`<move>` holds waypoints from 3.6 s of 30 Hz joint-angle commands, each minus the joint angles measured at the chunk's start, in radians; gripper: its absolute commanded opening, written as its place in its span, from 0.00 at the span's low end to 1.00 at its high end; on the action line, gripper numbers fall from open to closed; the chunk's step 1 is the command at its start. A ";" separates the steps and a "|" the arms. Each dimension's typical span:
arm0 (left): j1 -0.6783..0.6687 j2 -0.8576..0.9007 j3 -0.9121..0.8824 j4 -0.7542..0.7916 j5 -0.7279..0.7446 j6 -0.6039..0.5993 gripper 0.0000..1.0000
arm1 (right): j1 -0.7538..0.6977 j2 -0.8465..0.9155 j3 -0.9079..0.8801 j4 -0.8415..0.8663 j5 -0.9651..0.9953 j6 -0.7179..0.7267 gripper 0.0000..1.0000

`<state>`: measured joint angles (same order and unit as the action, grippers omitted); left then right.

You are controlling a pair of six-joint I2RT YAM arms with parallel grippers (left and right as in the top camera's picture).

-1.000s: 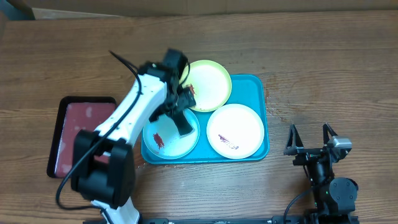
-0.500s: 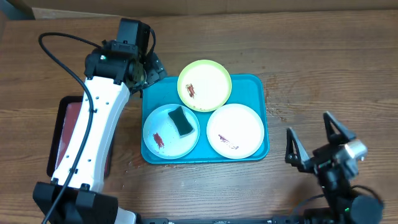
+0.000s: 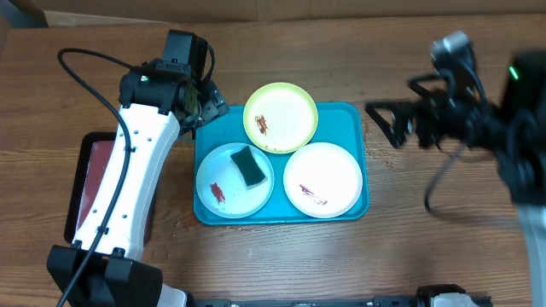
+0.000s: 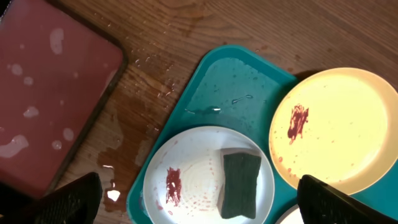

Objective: Clean dirty plates on tray and stack at the side
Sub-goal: 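Move the right gripper to the light-blue plate rim and grasp it, then regrasp the sponge with the left gripper on the light-blue plate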

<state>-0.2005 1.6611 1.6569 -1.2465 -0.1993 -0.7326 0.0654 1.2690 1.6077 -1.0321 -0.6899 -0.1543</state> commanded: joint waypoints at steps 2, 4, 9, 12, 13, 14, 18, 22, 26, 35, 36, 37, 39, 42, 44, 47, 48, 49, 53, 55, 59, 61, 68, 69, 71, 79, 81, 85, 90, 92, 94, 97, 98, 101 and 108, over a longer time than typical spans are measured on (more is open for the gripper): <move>0.004 0.003 -0.001 -0.023 -0.011 0.010 1.00 | 0.040 0.148 0.036 0.042 -0.175 0.074 1.00; 0.004 0.003 -0.001 -0.026 -0.011 0.016 1.00 | 0.107 0.211 0.036 0.035 -0.031 0.082 1.00; 0.004 0.003 -0.001 -0.020 -0.010 0.013 1.00 | 0.336 0.379 0.035 0.074 0.542 0.268 0.62; 0.004 0.003 -0.001 -0.017 -0.009 0.011 1.00 | 0.443 0.507 0.035 0.100 0.607 0.298 0.60; 0.004 0.003 -0.001 -0.018 -0.010 0.011 1.00 | 0.461 0.528 0.035 0.104 0.607 0.298 0.61; 0.004 0.003 -0.001 -0.019 -0.010 0.012 1.00 | 0.482 0.557 0.035 0.109 0.607 0.297 0.61; 0.004 0.003 -0.001 -0.026 -0.010 0.015 1.00 | 0.549 0.650 0.035 0.126 0.605 0.297 0.59; 0.004 0.003 -0.001 -0.025 -0.010 0.015 1.00 | 0.592 0.735 0.035 0.134 0.598 0.282 0.41; 0.004 0.003 -0.001 -0.024 -0.010 0.015 1.00 | 0.618 0.786 0.035 0.134 0.572 0.282 0.39; 0.004 0.003 -0.001 -0.025 -0.010 0.015 1.00 | 0.624 0.841 0.026 0.149 0.563 0.282 0.40; 0.004 0.003 -0.001 -0.025 -0.010 0.015 1.00 | 0.624 0.846 0.024 0.149 0.561 0.282 0.40; 0.004 0.003 -0.001 -0.025 -0.010 0.015 1.00 | 0.624 0.849 0.024 0.150 0.557 0.282 0.39; 0.004 0.003 -0.001 -0.025 -0.010 0.015 1.00 | 0.624 0.855 0.019 0.162 0.556 0.283 0.39; 0.004 0.003 -0.001 -0.025 -0.010 0.015 1.00 | 0.624 0.868 0.003 0.200 0.536 0.283 0.39; 0.004 0.003 -0.001 -0.026 -0.010 0.015 1.00 | 0.624 0.880 -0.001 0.204 0.531 0.283 0.39; 0.004 0.003 -0.001 -0.033 -0.010 0.015 1.00 | 0.624 0.895 -0.001 0.208 0.531 0.286 0.38; 0.004 0.003 -0.001 -0.037 -0.010 0.015 1.00 | 0.624 0.898 -0.001 0.208 0.531 0.286 0.37; 0.004 0.003 -0.001 -0.039 -0.010 0.015 1.00 | 0.624 0.900 -0.001 0.208 0.531 0.286 0.36; 0.004 0.003 -0.001 -0.041 -0.010 0.015 1.00 | 0.624 0.901 -0.005 0.203 0.531 0.286 0.35; 0.004 0.003 -0.001 -0.041 -0.010 0.015 1.00 | 0.624 0.901 -0.014 0.204 0.531 0.286 0.34; 0.004 0.003 -0.001 -0.043 -0.010 0.015 1.00 | 0.624 0.901 -0.035 0.207 0.531 0.307 0.33; 0.004 0.003 -0.001 -0.044 -0.010 0.015 0.98 | 0.624 0.901 -0.037 0.209 0.531 0.316 0.29; 0.004 0.006 -0.001 -0.086 0.040 0.050 0.89 | 0.624 0.901 -0.037 0.236 0.531 0.377 0.17; 0.004 0.008 -0.002 -0.091 0.064 0.073 0.90 | 0.624 0.901 -0.037 0.241 0.531 0.397 0.15; 0.004 0.015 -0.002 -0.097 0.098 0.107 0.95 | 0.624 0.901 -0.037 0.247 0.531 0.432 0.10; 0.004 0.093 -0.008 -0.103 0.203 0.122 0.95 | 0.624 0.901 -0.037 0.230 0.520 0.628 0.04; 0.003 0.124 -0.011 -0.104 0.227 0.137 0.93 | 0.624 0.901 -0.037 0.231 0.483 0.653 0.04; 0.002 0.201 -0.012 -0.095 0.274 0.185 0.93 | 0.624 0.901 -0.037 0.236 0.438 0.680 0.05; -0.003 0.287 -0.012 -0.073 0.346 0.293 0.88 | 0.624 0.901 -0.037 0.241 0.438 0.705 0.10; -0.003 0.322 -0.012 -0.065 0.383 0.332 0.85 | 0.624 0.901 -0.037 0.241 0.438 0.705 0.11; -0.003 0.356 -0.012 -0.057 0.412 0.359 0.81 | 0.624 0.901 -0.037 0.242 0.438 0.705 0.12; -0.003 0.409 -0.012 -0.054 0.421 0.362 0.72 | 0.624 0.901 -0.037 0.243 0.438 0.705 0.13; -0.003 0.426 -0.012 -0.054 0.438 0.377 0.71 | 0.624 0.901 -0.037 0.243 0.438 0.705 0.13; -0.003 0.469 -0.012 -0.046 0.493 0.417 0.71 | 0.624 0.901 -0.037 0.243 0.438 0.705 0.13; -0.003 0.529 -0.012 -0.028 0.555 0.475 0.75 | 0.624 0.901 -0.037 0.246 0.438 0.705 0.13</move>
<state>-0.1982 2.1635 1.6470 -1.2823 0.2905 -0.3080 0.6857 2.1670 1.5749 -0.7982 -0.2348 0.5472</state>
